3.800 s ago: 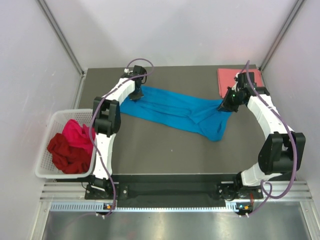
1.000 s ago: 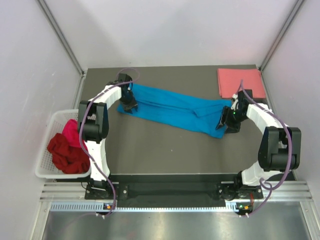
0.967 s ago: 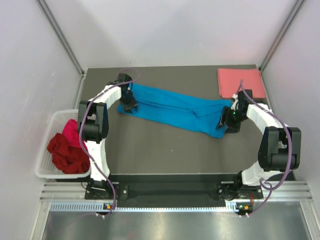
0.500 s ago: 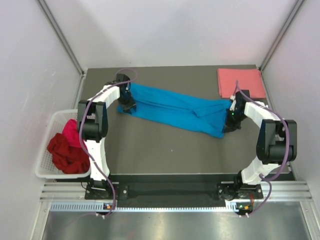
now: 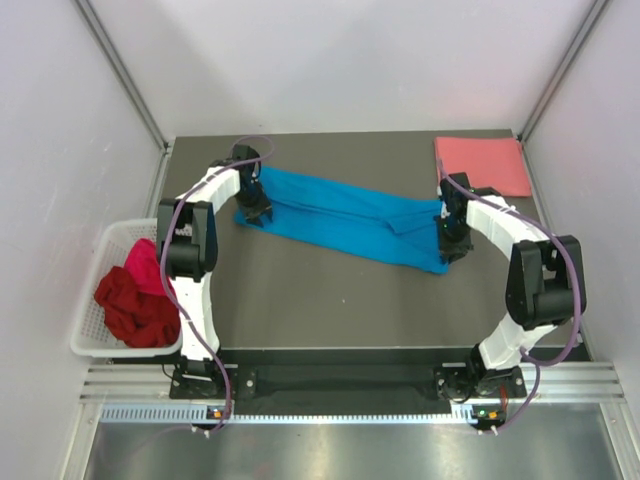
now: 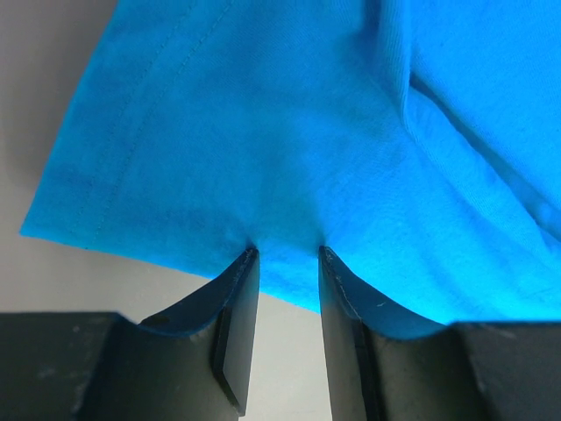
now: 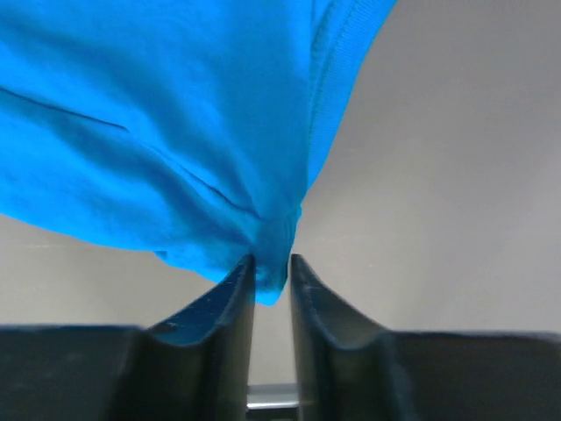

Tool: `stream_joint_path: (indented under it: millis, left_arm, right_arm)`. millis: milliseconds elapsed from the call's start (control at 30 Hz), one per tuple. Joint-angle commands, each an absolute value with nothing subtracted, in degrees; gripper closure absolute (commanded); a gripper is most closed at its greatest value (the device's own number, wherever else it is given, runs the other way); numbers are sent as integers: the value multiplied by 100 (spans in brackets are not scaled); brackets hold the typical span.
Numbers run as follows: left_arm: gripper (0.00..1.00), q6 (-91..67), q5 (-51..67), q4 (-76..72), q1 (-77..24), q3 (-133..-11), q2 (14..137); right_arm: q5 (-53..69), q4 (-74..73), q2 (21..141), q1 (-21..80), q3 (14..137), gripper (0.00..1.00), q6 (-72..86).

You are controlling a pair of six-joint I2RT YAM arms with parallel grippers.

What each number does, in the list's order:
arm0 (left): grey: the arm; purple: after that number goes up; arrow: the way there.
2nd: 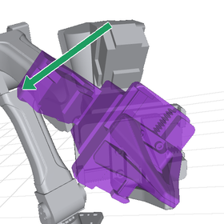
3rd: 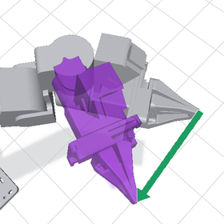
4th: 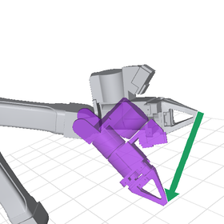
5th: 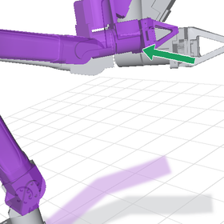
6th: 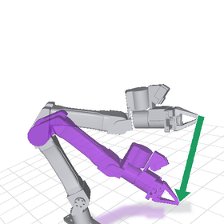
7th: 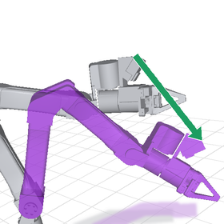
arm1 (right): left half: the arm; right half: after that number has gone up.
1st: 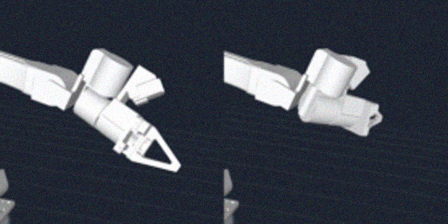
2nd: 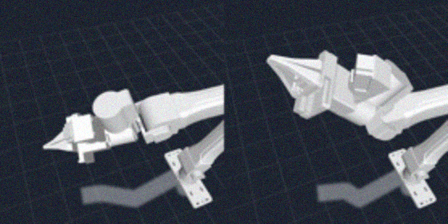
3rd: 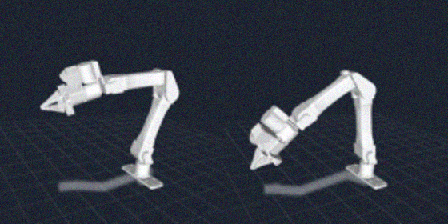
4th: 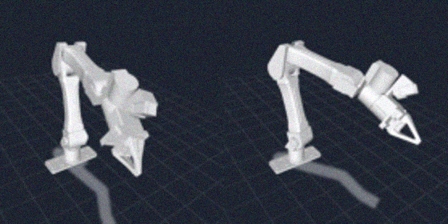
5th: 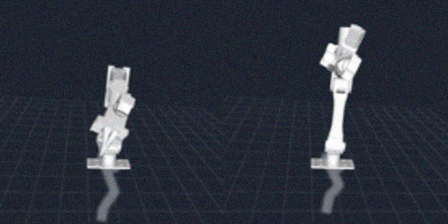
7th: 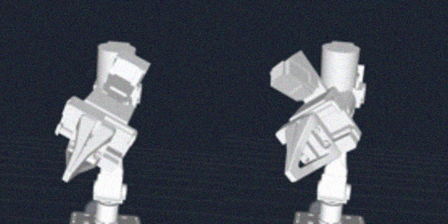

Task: Fold and stack the t-shirts
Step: Fold the tshirt

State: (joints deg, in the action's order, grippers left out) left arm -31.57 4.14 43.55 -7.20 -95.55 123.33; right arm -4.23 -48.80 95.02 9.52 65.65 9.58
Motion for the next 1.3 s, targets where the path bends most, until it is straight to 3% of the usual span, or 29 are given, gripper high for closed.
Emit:
stream_joint_path:
  millis: [0,133,233,400,500,633,733,1000,1267]
  left_arm:
    - [61,-3041,220,4227,-650,-9659,12656]
    - [61,-3015,246,4315,-650,-9773,12604]
    - [61,-3015,272,4324,-650,-9774,12498]
    - [61,-3023,387,4245,-650,-9668,12366]
    - [61,-3041,439,4228,-650,-9633,12366]
    - [61,-3059,475,4201,-650,-9607,12410]
    - [62,-3059,457,4166,-650,-9536,12393]
    - [61,-2910,299,4104,-580,-9316,12489]
    - [61,-2839,193,4184,-563,-9466,12349]
  right_arm:
    - [-500,-5018,9501,906,6881,76,1081]
    - [-484,-5221,9370,520,7233,59,1213]
    - [-159,-5195,9185,176,7399,57,1301]
    - [1260,-4984,9281,272,7708,61,1520]
    - [1878,-4685,9500,544,7656,72,1801]
    - [2101,-4299,9721,677,7201,88,2056]
    - [1794,-4096,9791,475,6698,92,2048]
    - [766,-4175,9889,88,6213,91,1556]
    - [940,-4772,9449,298,7013,79,1599]
